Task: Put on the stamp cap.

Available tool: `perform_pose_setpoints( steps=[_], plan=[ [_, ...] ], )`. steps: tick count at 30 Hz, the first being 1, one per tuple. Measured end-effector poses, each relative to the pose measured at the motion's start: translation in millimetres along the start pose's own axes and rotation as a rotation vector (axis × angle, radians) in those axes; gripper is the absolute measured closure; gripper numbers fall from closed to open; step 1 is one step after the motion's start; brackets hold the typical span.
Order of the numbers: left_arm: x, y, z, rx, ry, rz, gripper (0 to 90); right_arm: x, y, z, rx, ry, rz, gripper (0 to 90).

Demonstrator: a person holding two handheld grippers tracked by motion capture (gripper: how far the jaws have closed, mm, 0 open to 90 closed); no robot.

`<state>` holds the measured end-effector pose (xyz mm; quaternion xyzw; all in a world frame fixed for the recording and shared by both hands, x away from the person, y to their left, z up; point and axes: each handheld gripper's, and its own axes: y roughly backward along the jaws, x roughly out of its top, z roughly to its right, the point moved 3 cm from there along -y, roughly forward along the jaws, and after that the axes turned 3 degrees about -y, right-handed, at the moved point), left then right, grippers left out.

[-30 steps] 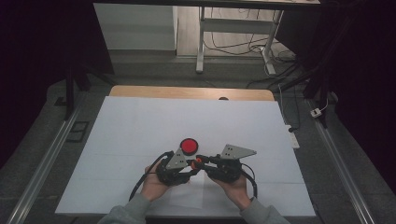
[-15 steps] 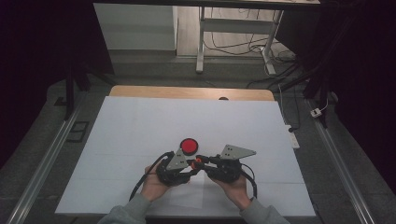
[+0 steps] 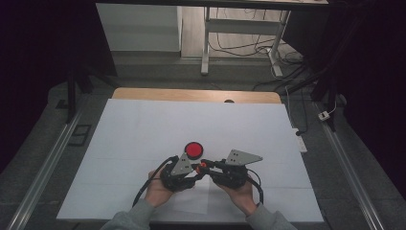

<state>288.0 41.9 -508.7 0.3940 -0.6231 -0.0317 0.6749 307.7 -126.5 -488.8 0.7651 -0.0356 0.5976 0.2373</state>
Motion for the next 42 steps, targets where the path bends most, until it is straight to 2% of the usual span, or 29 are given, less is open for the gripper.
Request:
perform_pose_setpoints(
  steps=[8,12,19,28,42],
  plan=[
    [0.5,1.2,0.0,-0.016,0.014,0.001,65.0,-0.4,0.3,-3.0,-0.006,0.040,0.013,72.8],
    [0.0,0.6,0.9,-0.014,0.004,-0.010,65.1,-1.5,-0.5,-4.1,-0.007,0.062,0.007,72.9],
    [-0.9,0.1,1.4,-0.022,0.001,-0.019,65.0,-4.0,-1.3,-4.6,-0.004,0.071,0.000,73.0],
    [-3.0,-1.4,-0.3,-0.036,0.018,-0.012,64.8,-4.7,-2.1,-3.1,-0.004,0.053,-0.008,72.8],
    [-5.4,-3.6,-1.3,-0.035,0.012,-0.014,64.5,-7.0,-3.3,-1.6,-0.007,0.037,-0.007,72.6]
  ],
)
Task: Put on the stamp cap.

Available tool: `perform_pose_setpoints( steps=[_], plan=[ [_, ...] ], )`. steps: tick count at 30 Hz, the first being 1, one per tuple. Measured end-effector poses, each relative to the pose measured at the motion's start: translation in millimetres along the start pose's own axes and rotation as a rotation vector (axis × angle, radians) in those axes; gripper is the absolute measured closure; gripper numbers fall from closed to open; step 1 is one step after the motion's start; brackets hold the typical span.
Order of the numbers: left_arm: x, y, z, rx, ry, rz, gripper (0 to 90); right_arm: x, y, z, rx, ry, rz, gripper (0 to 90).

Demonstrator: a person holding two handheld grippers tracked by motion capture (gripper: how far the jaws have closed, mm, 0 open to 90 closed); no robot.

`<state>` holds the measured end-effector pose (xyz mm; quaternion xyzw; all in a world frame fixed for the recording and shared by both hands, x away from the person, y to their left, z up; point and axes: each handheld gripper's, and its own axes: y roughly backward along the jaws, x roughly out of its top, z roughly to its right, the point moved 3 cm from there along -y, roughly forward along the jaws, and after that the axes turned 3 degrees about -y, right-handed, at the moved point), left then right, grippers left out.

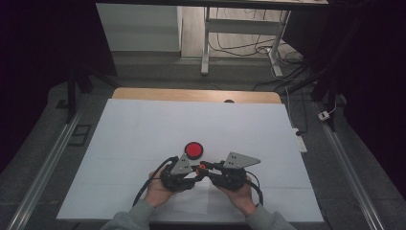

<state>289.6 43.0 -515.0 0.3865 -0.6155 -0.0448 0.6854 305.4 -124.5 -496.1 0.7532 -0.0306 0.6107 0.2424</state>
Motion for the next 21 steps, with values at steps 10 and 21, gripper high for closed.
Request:
perform_pose_setpoints(
  steps=[10,21],
  plan=[
    [0.0,-0.3,-0.3,-0.003,0.005,0.002,63.7,0.0,0.2,0.1,0.001,-0.004,0.005,72.6],
    [-0.9,-3.3,-1.4,-0.009,0.026,-0.015,50.0,0.4,0.4,-0.4,0.004,-0.003,0.008,72.6]
  ],
)
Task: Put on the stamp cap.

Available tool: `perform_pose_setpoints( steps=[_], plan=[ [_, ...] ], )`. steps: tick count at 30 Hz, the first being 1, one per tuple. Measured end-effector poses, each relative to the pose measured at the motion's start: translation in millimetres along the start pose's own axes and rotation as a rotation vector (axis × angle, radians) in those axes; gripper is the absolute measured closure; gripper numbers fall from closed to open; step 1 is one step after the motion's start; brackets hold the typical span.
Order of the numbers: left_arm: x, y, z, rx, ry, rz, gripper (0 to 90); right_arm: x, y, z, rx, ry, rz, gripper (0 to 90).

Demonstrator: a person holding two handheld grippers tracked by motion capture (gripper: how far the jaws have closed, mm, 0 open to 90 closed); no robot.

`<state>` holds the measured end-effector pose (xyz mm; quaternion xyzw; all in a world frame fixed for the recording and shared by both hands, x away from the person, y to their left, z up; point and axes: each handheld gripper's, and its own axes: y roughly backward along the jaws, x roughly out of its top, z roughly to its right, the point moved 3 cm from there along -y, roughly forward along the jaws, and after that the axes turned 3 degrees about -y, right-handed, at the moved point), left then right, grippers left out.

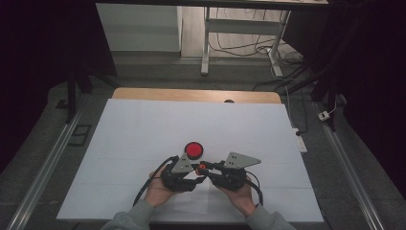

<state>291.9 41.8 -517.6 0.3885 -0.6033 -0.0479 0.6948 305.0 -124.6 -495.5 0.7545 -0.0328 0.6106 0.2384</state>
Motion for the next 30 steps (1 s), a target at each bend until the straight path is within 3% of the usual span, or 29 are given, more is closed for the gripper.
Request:
perform_pose_setpoints(
  steps=[17,30],
  plan=[
    [-0.9,7.4,-3.8,0.031,0.023,0.015,27.0,1.0,2.5,4.0,-0.013,-0.007,0.007,72.6],
    [-17.7,38.0,-10.1,0.068,0.054,0.026,21.5,2.7,6.1,9.3,-0.027,-0.015,0.017,72.6]
  ],
)
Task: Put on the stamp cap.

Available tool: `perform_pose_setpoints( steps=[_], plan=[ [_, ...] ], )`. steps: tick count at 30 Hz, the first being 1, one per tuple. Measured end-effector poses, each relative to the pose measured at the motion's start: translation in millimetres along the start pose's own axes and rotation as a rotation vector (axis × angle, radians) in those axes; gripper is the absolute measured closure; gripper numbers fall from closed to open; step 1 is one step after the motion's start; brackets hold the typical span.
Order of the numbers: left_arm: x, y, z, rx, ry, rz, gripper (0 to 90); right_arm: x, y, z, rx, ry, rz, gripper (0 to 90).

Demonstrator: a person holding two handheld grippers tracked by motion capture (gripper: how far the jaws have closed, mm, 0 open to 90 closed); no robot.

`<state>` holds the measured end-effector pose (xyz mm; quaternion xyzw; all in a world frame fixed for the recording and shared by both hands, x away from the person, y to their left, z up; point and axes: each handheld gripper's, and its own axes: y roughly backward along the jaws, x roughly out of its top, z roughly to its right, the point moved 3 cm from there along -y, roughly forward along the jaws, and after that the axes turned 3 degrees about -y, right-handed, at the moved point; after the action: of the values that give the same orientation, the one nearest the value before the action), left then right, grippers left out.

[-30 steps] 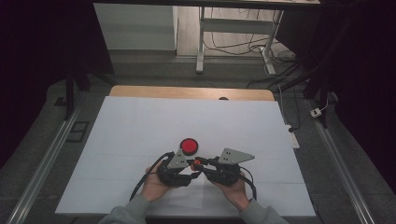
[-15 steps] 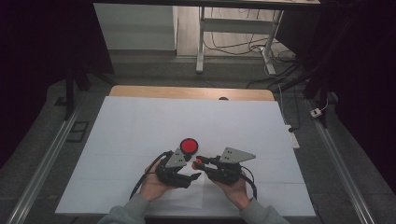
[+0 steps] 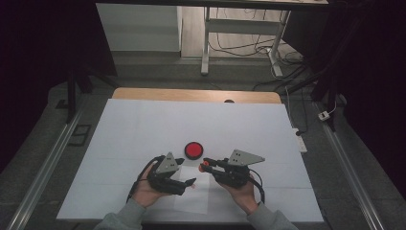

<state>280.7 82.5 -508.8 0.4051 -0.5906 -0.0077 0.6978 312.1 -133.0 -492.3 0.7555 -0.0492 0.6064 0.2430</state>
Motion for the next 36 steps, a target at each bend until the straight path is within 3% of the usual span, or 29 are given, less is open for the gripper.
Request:
perform_pose_setpoints(
  steps=[10,19,23,36],
  plan=[
    [-24.9,33.2,-15.7,0.059,0.043,0.001,22.0,1.0,1.5,2.5,-0.010,-0.001,0.003,72.6],
    [-66.9,72.8,-30.7,0.144,0.128,-0.004,22.7,1.2,2.6,5.2,-0.015,-0.004,0.002,72.6],
    [-78.5,85.3,-35.5,0.170,0.156,0.003,22.9,1.1,2.4,5.7,-0.018,-0.004,0.000,72.6],
    [-83.3,88.1,-40.6,0.182,0.183,0.011,23.3,1.7,4.0,7.8,-0.030,-0.004,0.004,72.6]
  ],
)
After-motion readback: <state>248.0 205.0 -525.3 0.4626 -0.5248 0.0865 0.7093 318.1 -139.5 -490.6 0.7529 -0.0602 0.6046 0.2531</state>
